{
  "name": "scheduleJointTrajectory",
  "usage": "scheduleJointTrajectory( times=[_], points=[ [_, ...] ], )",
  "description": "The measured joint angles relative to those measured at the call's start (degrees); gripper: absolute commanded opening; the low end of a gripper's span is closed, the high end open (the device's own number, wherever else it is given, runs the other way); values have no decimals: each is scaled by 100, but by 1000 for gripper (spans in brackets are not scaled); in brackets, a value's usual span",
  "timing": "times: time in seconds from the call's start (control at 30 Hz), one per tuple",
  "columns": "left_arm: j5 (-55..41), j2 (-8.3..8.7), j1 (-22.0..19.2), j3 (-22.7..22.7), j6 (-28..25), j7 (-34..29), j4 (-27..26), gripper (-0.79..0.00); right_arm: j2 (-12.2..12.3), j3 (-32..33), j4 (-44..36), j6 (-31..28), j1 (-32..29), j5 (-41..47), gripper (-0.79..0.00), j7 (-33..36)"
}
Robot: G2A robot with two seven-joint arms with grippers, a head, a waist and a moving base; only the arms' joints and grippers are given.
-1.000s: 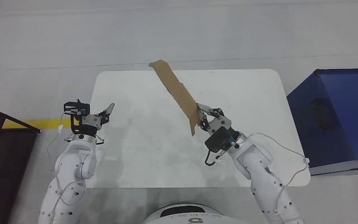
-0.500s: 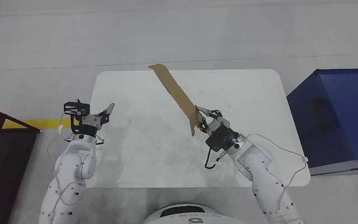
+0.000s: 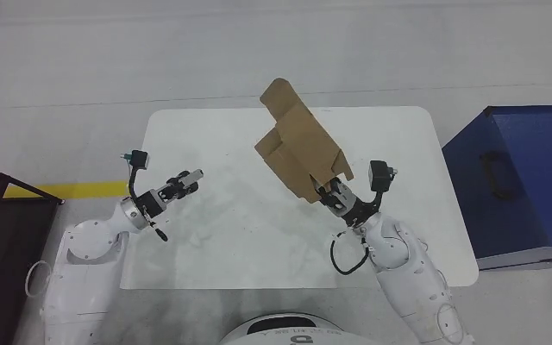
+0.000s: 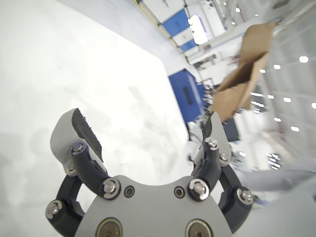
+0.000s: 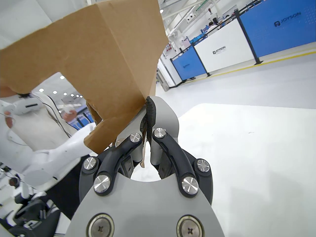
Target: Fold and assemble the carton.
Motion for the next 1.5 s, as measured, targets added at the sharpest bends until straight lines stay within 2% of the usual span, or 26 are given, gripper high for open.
scheduleJointTrajectory(
  times=[0.1, 0.23, 0.37, 0.47, 0.53, 0.63, 0.73, 0.83, 0.9, 1.1, 1.2, 1.37, 1.5],
  points=[
    [-573, 32, -215, -72, 10, -307, 73, 0, 43, 131, -126, 55, -16, 279, -785, 268],
    [-176, 32, -212, -75, -37, -197, 63, 0, 42, 131, -128, 57, -18, 264, -785, 259],
    [-236, 24, -191, -31, 21, -188, 73, 0, 42, 130, -127, 56, -18, 264, -785, 258],
    [-976, -8, -195, 202, 596, -298, 195, 0, 36, -20, -35, 200, -64, 387, -785, 378],
    [-1629, -21, -298, 334, 1086, -449, 365, 0, 45, -216, 175, 513, -42, 759, -785, 787],
    [-2039, -28, -483, 490, 1461, -574, 601, 0, 63, -393, 393, 1004, 34, 1358, -785, 1449],
    [-1899, -23, -621, 670, 1433, -745, 694, -117, 73, -520, 463, 1285, 92, 2195, -785, 1987],
    [-1784, -18, -733, 861, 1389, -961, 769, -314, 82, -588, 505, 1421, 142, 2960, -785, 2373],
    [-1848, -22, -819, 962, 1410, -1029, 875, -360, 85, -633, 533, 1490, 173, 3400, -785, 2574],
    [-1894, -15, -1060, 1135, 1332, -1241, 1085, -425, 93, -763, 655, 1666, 265, 4124, -785, 3037],
    [-1624, -13, -1102, 1249, 1244, -1053, 1047, -471, 85, -860, 716, 1692, 316, 4146, -785, 3090],
    [-1448, -13, -1114, 1398, 1176, -869, 895, -486, 67, -1028, 767, 1716, 407, 4125, -785, 3119],
    [-1303, 1, -1129, 1463, 1152, -767, 808, -529, 58, -1133, 784, 1724, 459, 4103, -785, 3138]
  ],
)
